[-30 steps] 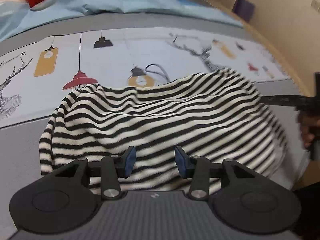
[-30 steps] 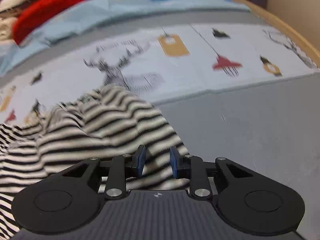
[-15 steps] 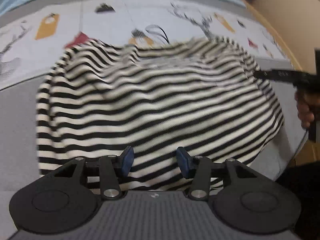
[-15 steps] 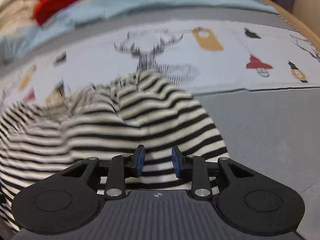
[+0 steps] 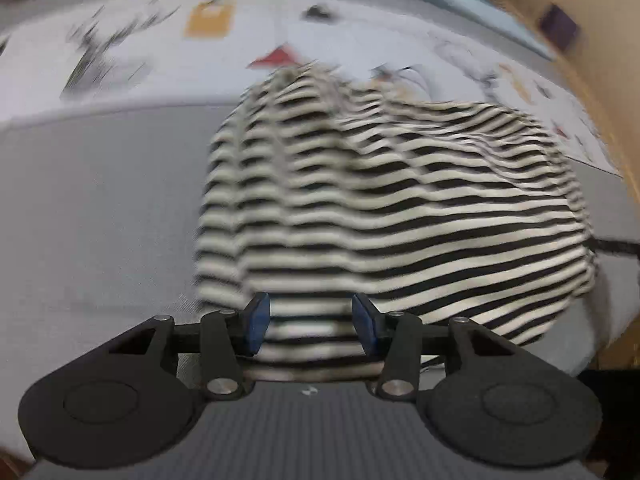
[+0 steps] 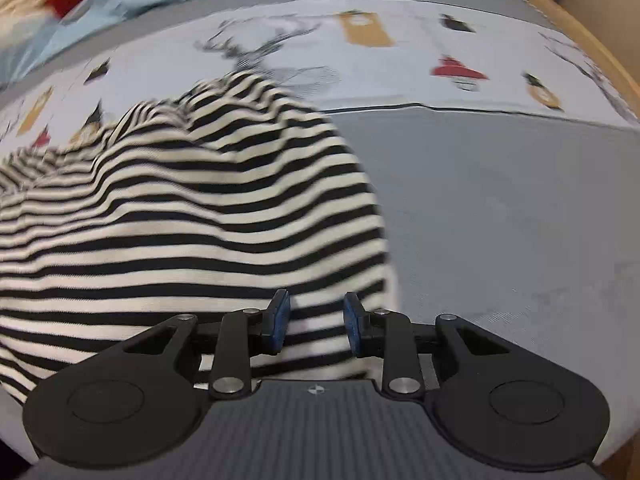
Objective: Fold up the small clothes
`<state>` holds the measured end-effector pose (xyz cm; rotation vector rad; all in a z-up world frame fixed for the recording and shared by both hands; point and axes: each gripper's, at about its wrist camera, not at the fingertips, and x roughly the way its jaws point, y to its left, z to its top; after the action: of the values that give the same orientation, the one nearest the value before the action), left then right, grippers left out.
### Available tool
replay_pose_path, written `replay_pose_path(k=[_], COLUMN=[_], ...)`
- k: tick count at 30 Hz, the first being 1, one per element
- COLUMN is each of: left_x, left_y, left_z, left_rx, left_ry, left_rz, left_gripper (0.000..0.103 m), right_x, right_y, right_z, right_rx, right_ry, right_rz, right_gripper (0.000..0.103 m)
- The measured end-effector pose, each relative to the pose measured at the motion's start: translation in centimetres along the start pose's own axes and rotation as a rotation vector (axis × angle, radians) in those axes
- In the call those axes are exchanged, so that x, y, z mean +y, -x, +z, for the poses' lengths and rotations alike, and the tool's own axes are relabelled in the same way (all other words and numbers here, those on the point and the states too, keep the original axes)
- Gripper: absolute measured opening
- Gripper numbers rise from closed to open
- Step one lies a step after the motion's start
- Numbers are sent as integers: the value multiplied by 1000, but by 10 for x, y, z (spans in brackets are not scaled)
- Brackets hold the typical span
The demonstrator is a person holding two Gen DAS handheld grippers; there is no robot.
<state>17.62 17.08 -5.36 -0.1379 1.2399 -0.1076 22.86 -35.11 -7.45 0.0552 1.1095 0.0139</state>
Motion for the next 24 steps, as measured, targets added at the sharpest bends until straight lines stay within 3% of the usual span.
replay_pose_path(k=[2, 3, 6, 10, 13, 15, 17, 21, 24], left_x=[5, 3, -6, -12, -21, -23, -22, -9, -3], left_y=[-23, -23, 7, 77, 121, 143, 157, 186, 190], left_z=[-7, -8, -5, -10, -18, -28, -45, -71, -73], left_rx=[123, 120, -18, -265, -400, -462, -524, -693, -704], left_ry=[-12, -33, -39, 2, -18, -27, -3, 141, 173], left_rz=[110, 116, 79, 14, -19, -38, -42, 48, 67], left_gripper=[44, 44, 45, 52, 66, 72, 72, 78, 79], right_x=[-6, -8, -10, 0, 22, 42, 63, 113, 150], right_y=[0, -1, 13, 69, 109, 127, 136, 145, 138], right_z=[-8, -12, -19, -18, -27, -37, -47, -70, -84], right_rx=[27, 49, 17, -191, -341, -396, -421, -448, -445], right_ry=[-3, 12, 18, -16, 13, 48, 89, 165, 202], right_rz=[-28, -50, -83, -25, 30, 71, 106, 146, 167], right_gripper=[31, 31, 32, 33, 34, 35, 39, 44, 44])
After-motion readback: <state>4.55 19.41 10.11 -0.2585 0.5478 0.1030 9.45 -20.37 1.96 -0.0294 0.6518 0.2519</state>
